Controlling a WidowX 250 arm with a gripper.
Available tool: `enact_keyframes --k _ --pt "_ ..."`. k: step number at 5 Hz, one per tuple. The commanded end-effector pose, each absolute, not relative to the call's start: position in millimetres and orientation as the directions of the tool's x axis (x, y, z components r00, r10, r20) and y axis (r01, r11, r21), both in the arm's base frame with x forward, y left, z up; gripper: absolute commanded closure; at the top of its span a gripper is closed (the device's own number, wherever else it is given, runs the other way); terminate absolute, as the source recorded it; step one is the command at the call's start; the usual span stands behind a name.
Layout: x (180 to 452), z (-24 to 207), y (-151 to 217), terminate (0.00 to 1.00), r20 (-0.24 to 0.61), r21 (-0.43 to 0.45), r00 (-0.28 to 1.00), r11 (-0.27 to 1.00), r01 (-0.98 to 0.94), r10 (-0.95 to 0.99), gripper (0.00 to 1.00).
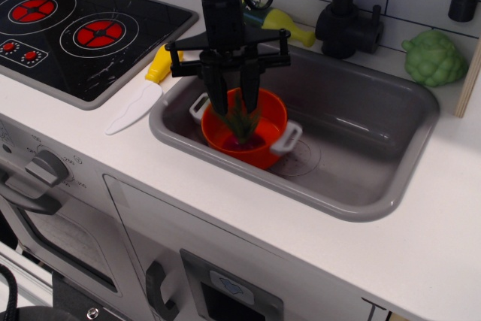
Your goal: Put beet in pot sink
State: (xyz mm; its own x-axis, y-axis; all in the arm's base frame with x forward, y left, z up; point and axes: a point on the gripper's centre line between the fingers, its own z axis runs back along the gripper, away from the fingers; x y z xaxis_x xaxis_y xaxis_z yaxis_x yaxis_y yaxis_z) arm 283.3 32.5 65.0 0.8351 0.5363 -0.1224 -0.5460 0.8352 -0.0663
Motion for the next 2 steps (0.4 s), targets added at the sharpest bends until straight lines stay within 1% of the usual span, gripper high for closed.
enact_keyframes --k 1,2 --pt "300.6 88.0 33.7 0.00 -0.022 -0.064 0.822 0.820 -0.569 0.569 0.00" --pt "300.6 88.0 33.7 1.00 -0.022 -0.064 0.822 0.820 -0.569 0.569 0.00"
